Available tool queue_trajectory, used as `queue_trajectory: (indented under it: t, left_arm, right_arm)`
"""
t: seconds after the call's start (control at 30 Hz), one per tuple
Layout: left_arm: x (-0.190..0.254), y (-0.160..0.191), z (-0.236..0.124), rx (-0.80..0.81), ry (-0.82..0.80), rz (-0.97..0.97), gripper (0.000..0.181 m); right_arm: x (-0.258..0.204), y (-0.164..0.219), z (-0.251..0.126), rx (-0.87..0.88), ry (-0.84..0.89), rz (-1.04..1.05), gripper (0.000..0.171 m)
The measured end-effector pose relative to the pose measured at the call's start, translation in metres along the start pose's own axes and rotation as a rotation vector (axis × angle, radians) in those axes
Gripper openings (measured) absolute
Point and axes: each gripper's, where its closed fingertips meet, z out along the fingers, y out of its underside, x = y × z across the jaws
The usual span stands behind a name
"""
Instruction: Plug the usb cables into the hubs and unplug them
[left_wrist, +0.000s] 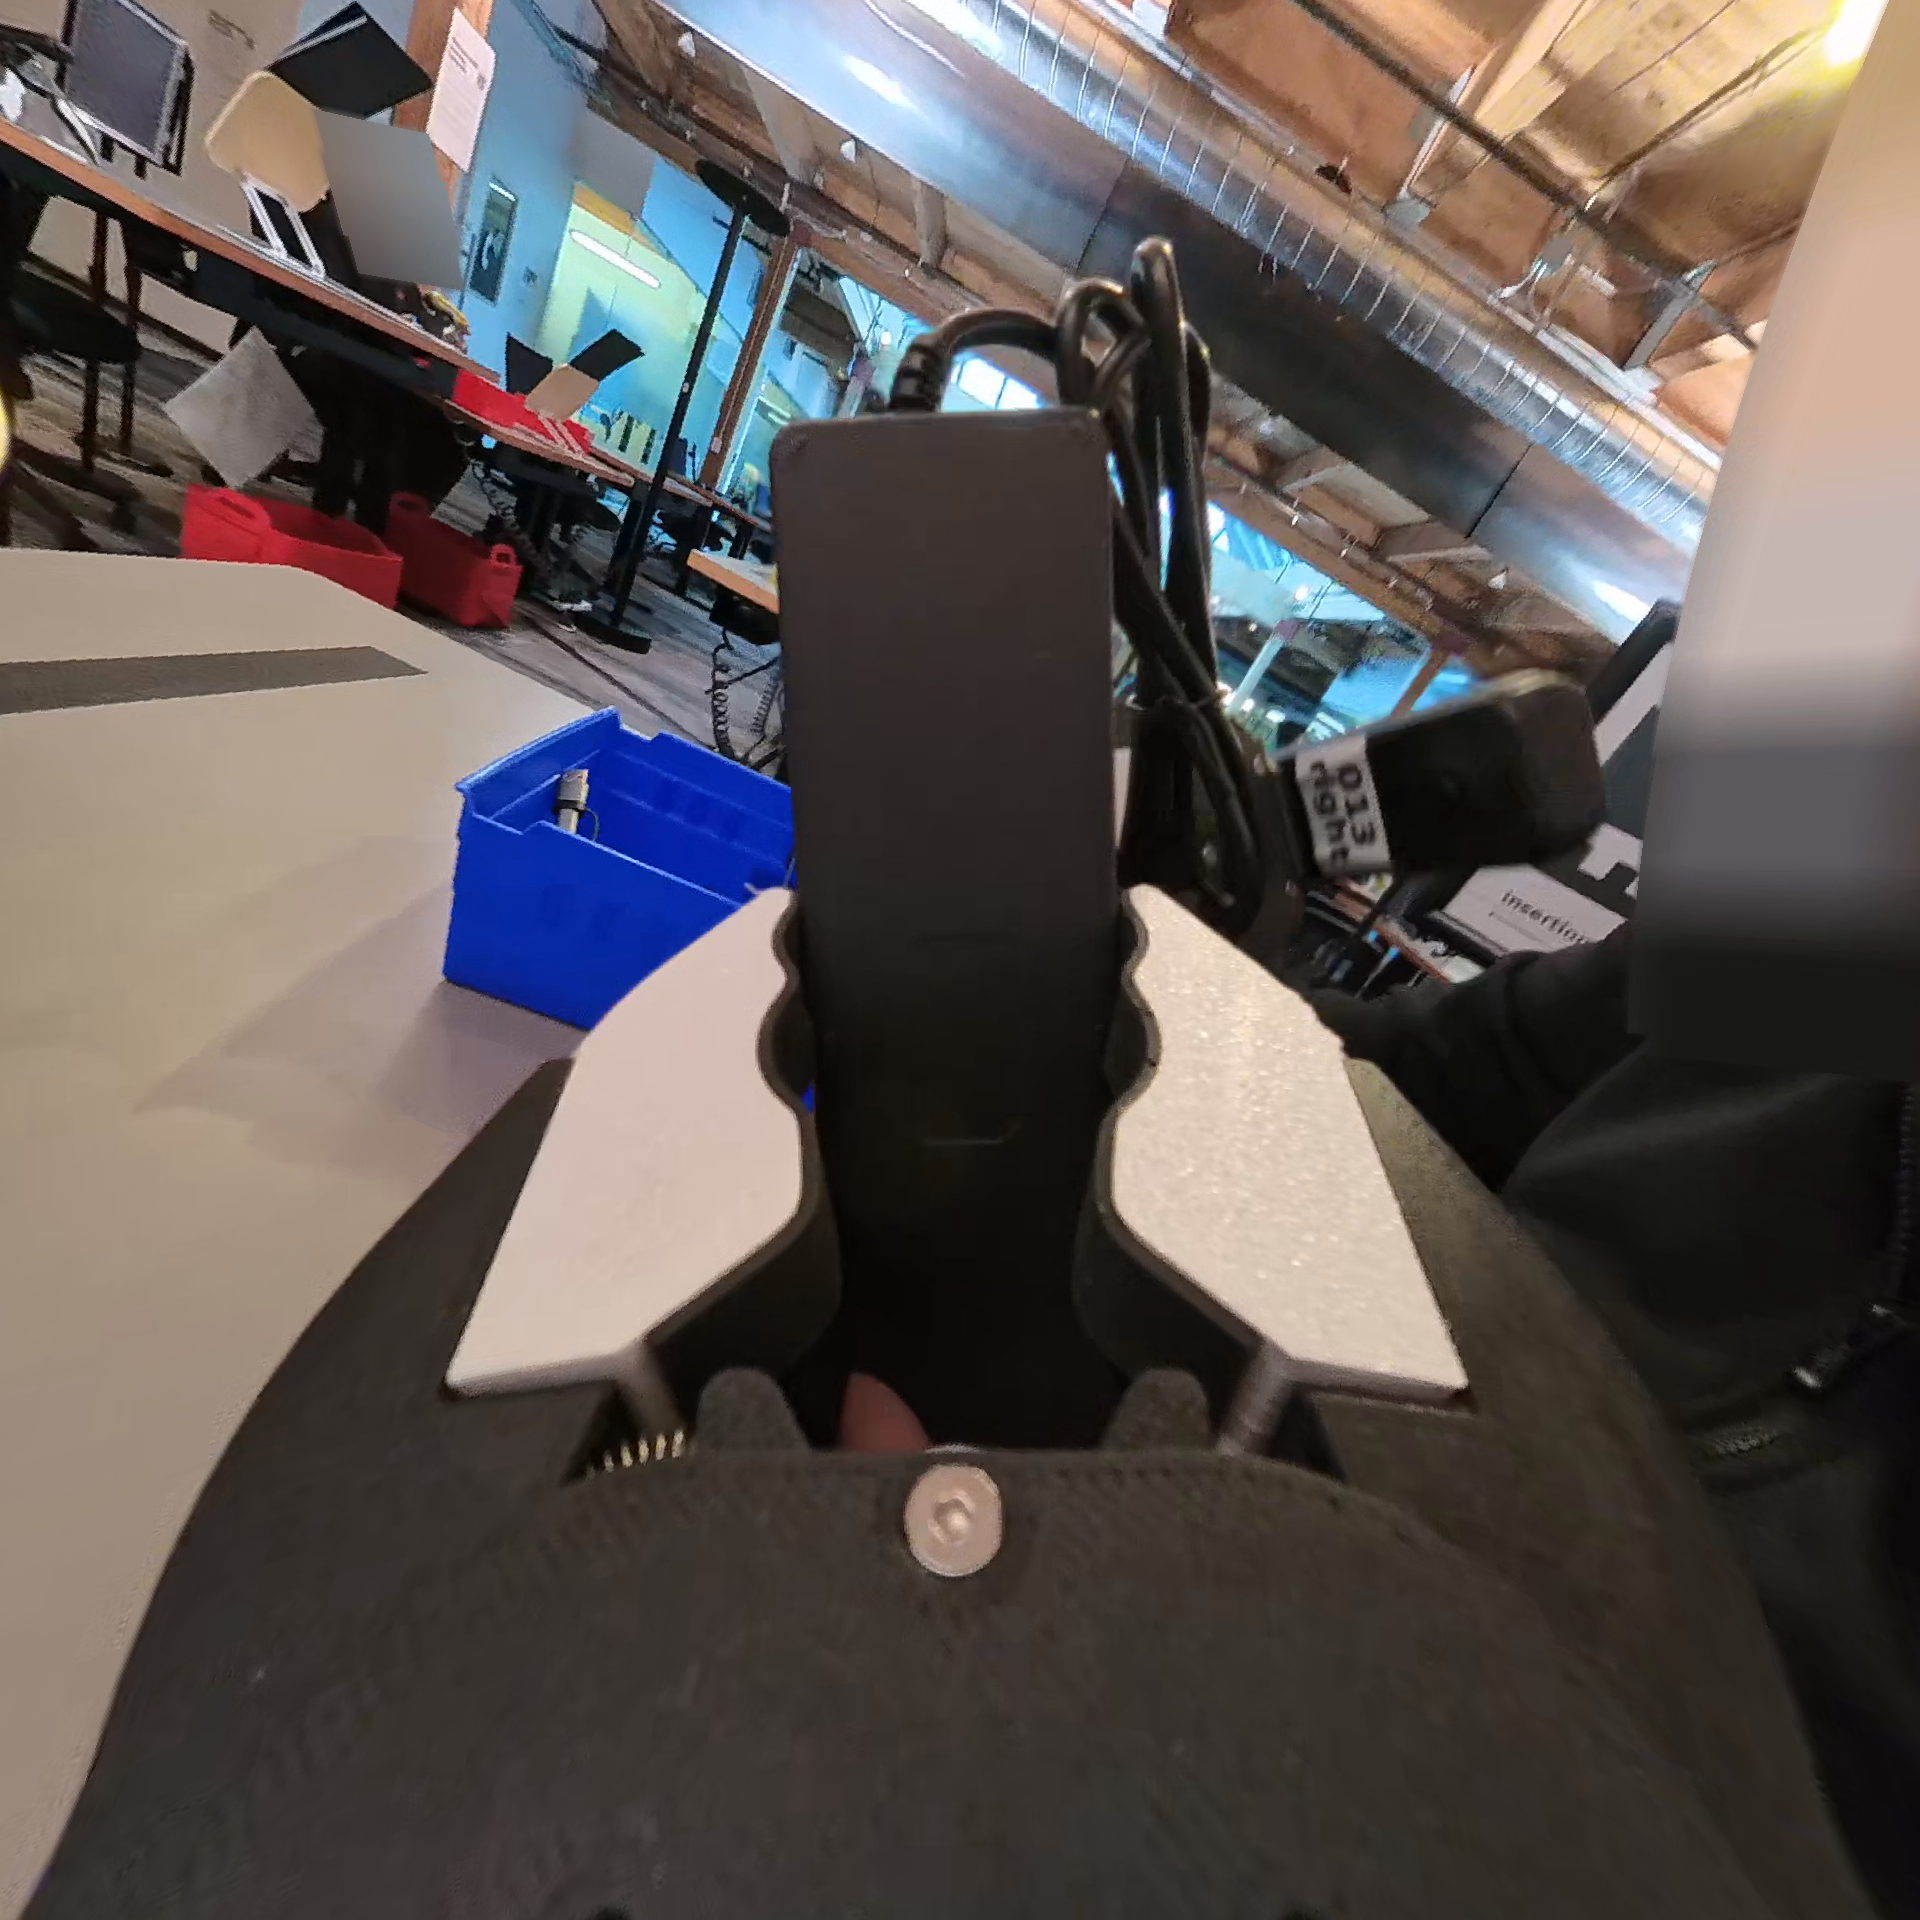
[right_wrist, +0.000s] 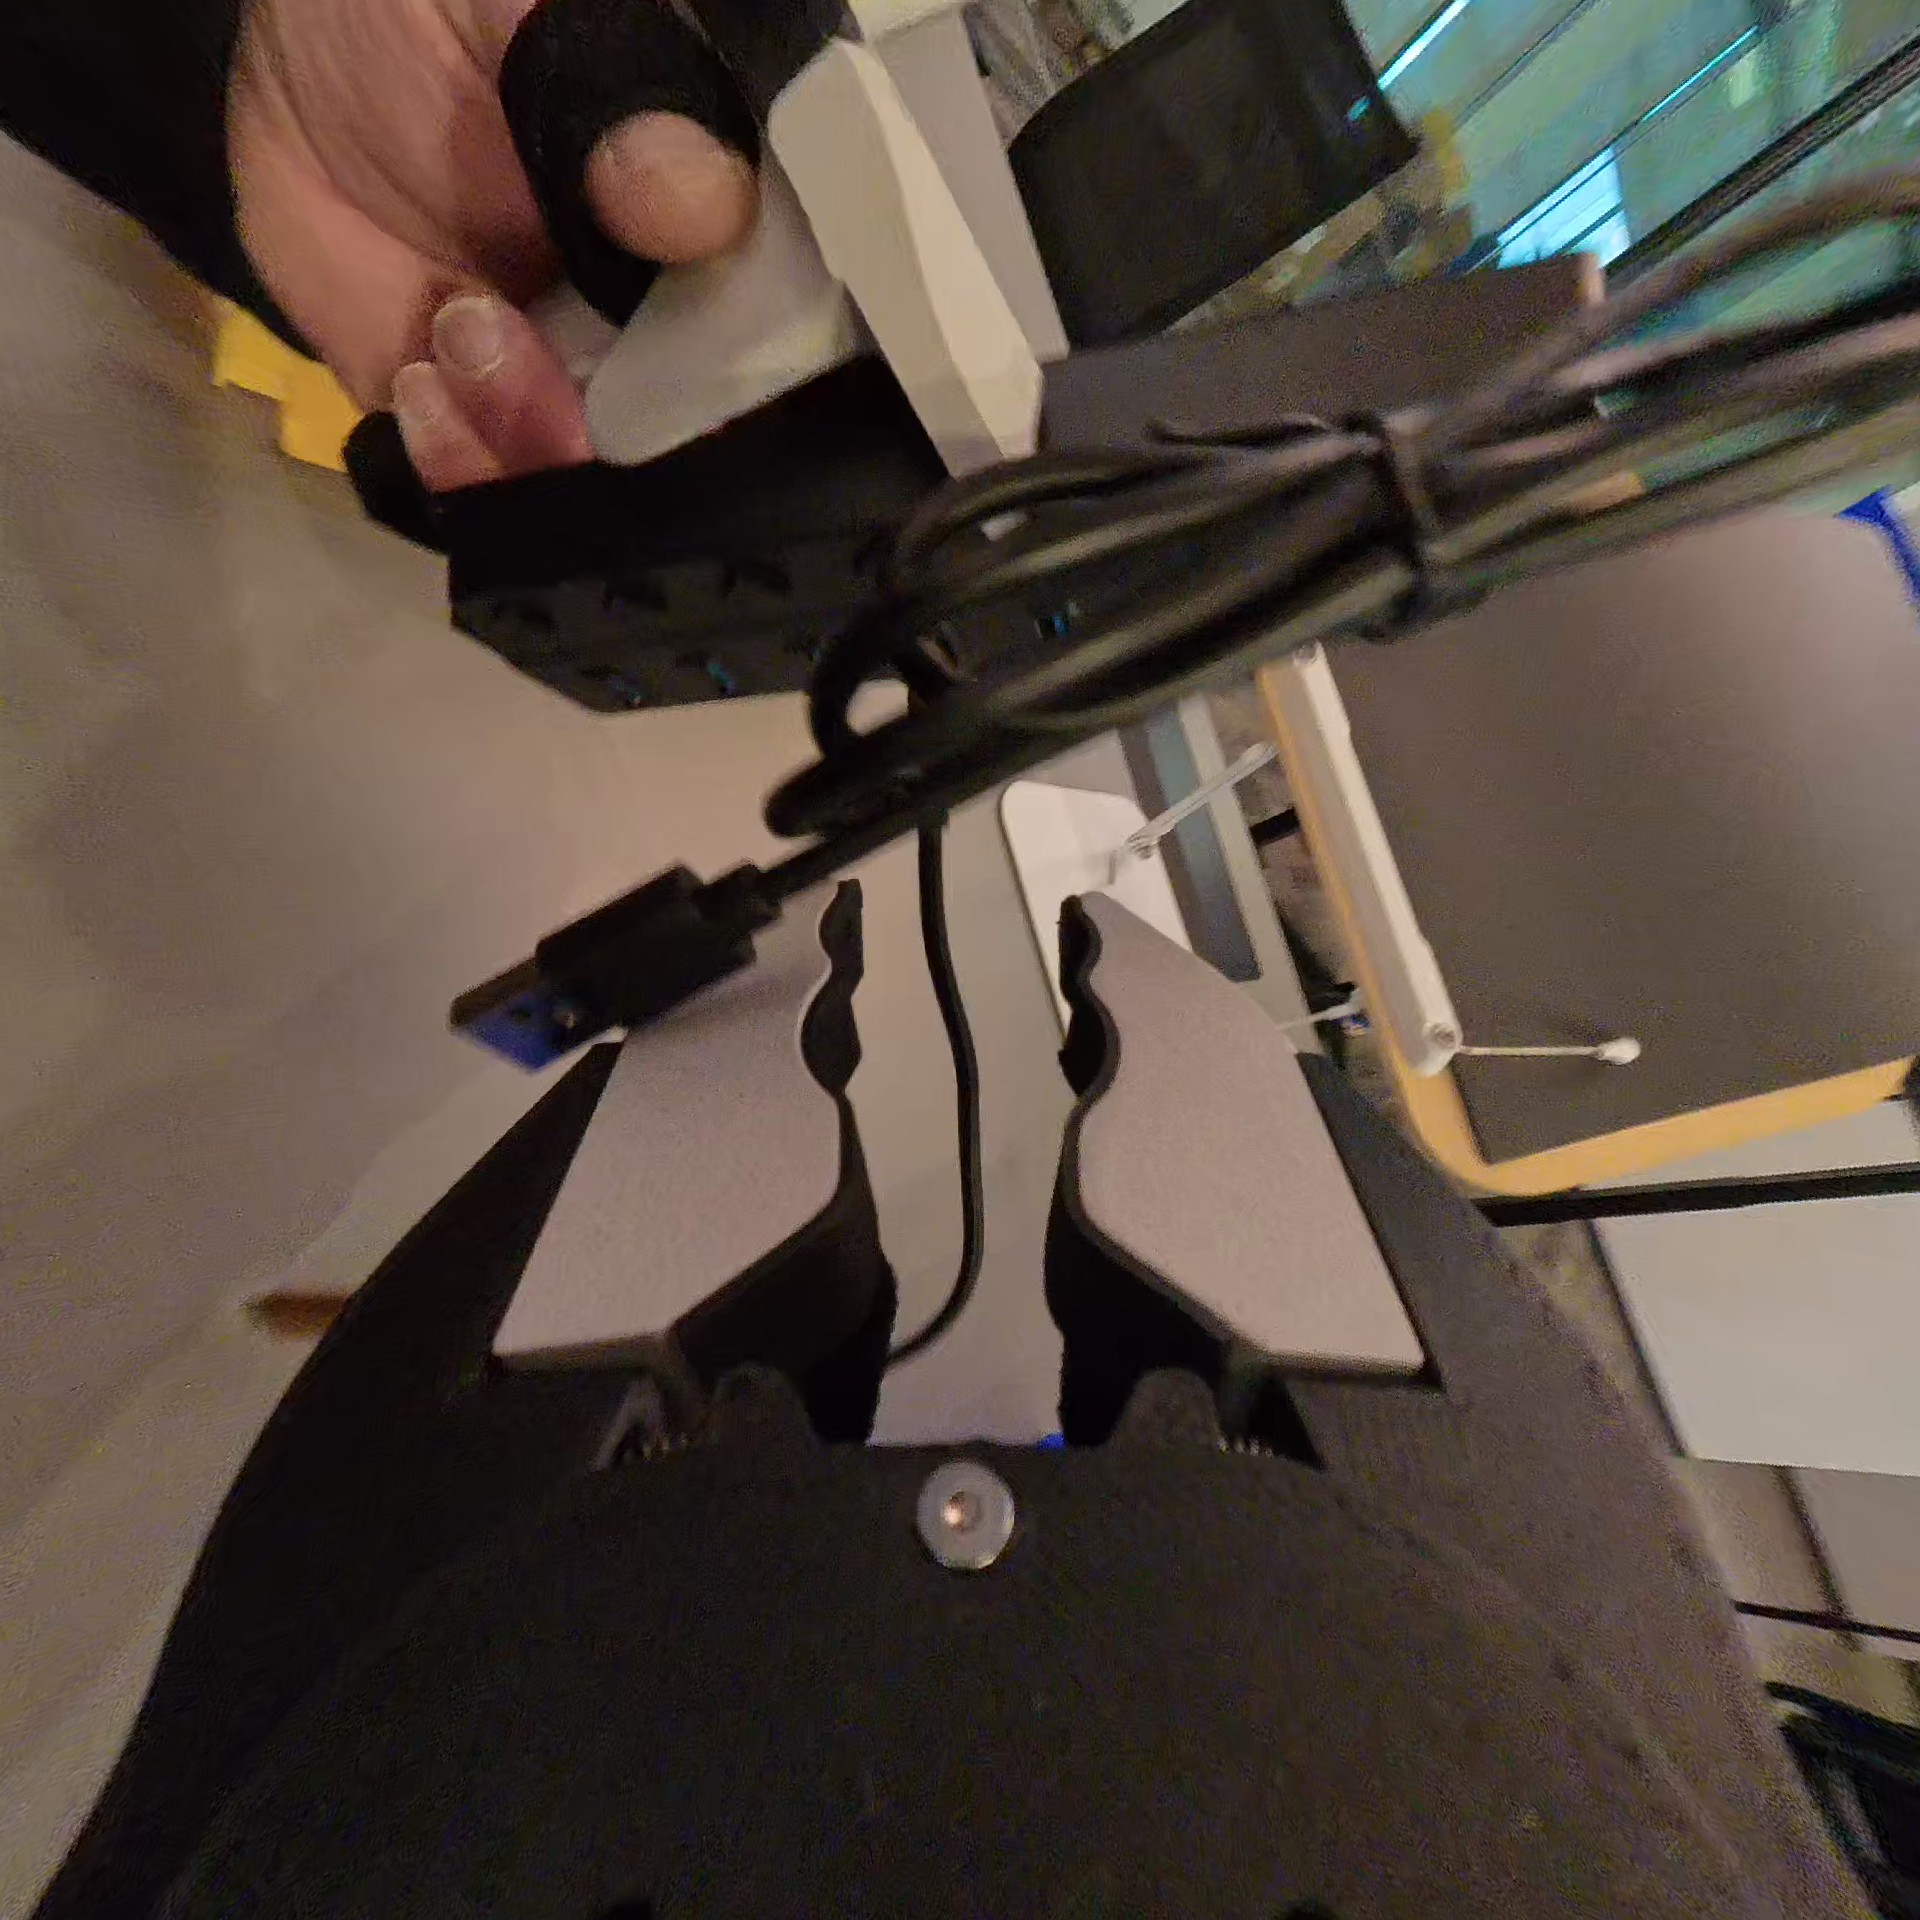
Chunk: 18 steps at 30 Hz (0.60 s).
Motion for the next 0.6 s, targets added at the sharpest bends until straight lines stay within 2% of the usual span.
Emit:
queue_trajectory:
  t: [0.23,0.33,0.6]
  left_arm:
    - [0.005,0.008,0.012,0.02,0.017,-0.044,0.054]
    - [0.006,0.009,0.014,0.01,0.009,-0.027,0.054]
    - [0.004,0.037,0.019,-0.214,-0.035,0.058,0.064]
  right_arm:
    - [-0.004,-0.011,0.018,-0.056,0.167,-0.182,0.008]
    - [-0.005,-0.009,0.018,-0.069,0.15,-0.18,0.01]
    - [0.004,-0.002,0.01,-0.088,0.168,-0.151,0.006]
